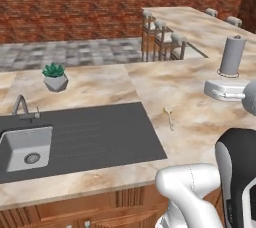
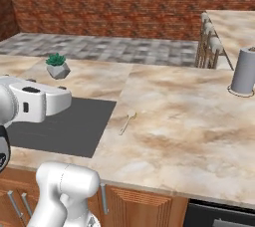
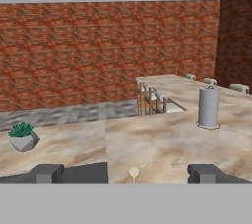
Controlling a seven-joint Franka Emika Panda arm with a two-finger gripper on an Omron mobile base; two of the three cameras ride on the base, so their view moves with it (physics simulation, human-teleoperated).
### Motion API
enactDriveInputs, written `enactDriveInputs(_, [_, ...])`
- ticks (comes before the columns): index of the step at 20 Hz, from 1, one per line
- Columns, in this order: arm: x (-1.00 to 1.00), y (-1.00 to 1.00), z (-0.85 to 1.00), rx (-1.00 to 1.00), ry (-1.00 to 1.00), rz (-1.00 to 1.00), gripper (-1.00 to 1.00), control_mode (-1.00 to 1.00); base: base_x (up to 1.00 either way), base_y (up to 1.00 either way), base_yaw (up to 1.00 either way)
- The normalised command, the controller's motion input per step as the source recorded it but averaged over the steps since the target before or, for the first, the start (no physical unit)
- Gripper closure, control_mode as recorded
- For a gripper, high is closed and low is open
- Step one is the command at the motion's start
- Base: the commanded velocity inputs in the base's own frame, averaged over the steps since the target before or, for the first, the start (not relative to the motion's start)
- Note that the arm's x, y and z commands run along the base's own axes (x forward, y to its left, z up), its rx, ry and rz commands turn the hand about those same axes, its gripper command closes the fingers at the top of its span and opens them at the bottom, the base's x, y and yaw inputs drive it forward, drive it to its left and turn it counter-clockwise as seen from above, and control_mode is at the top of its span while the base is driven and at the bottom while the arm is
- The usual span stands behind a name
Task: Grab the spray bottle from the cabinet, then place it next to the cutting board for sanitizing. Then grab the dish brush from the countertop next to the sink and place it next to the cutting board.
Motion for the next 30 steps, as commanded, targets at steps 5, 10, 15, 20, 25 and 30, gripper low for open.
enactDriveInputs(5, [0.0, 0.0, 0.0, 0.0, 0.0, 0.0, -1.0, 1.0, 0.57, -0.16, -0.07])
enactDriveInputs(10, [0.0, 0.0, 0.0, 0.0, 0.0, 0.0, -1.0, 1.0, 0.44, -0.14, 0.0])
enactDriveInputs(15, [0.0, 0.0, 0.0, 0.0, 0.0, 0.0, -1.0, 1.0, 0.51, -0.16, 0.0])
enactDriveInputs(20, [0.97, -0.05, -0.45, 0.08, 0.66, 0.08, -1.0, -1.0, 0.0, 0.0, 0.0])
enactDriveInputs(25, [1.0, -0.4, -0.83, 0.14, 0.85, 0.18, -1.0, -1.0, 0.0, 0.0, 0.0])
enactDriveInputs(30, [1.0, -0.54, -1.0, 0.13, 0.74, 0.21, -1.0, -1.0, 0.0, 0.0, 0.0])
